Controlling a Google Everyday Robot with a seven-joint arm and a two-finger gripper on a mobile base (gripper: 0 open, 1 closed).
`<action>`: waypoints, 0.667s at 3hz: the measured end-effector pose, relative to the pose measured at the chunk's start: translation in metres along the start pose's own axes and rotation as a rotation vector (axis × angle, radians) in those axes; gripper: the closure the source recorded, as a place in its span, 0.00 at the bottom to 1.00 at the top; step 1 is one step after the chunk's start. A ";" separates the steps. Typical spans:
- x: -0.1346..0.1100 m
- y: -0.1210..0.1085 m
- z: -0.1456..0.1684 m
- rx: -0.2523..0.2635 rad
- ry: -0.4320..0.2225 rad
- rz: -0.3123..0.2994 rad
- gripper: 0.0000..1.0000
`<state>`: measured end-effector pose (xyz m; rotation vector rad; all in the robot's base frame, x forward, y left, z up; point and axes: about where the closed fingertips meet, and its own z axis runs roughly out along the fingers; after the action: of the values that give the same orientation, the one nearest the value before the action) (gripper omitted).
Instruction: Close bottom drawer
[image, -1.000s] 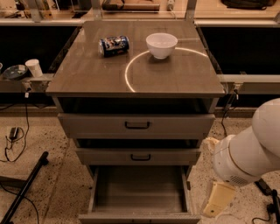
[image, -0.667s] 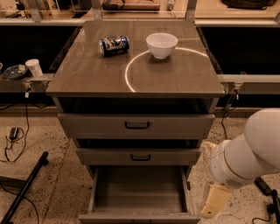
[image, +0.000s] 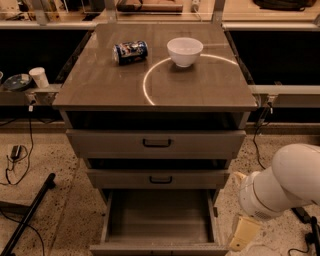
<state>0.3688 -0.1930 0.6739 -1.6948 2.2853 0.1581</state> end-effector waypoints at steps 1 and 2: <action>0.015 0.000 0.034 -0.033 -0.005 0.023 0.00; 0.015 0.000 0.034 -0.033 -0.005 0.023 0.00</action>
Offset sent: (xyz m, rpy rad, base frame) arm 0.0017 -0.0046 -0.0575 0.0343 0.0568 -0.0159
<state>0.3701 -0.1977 0.6374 -1.6830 2.3115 0.2057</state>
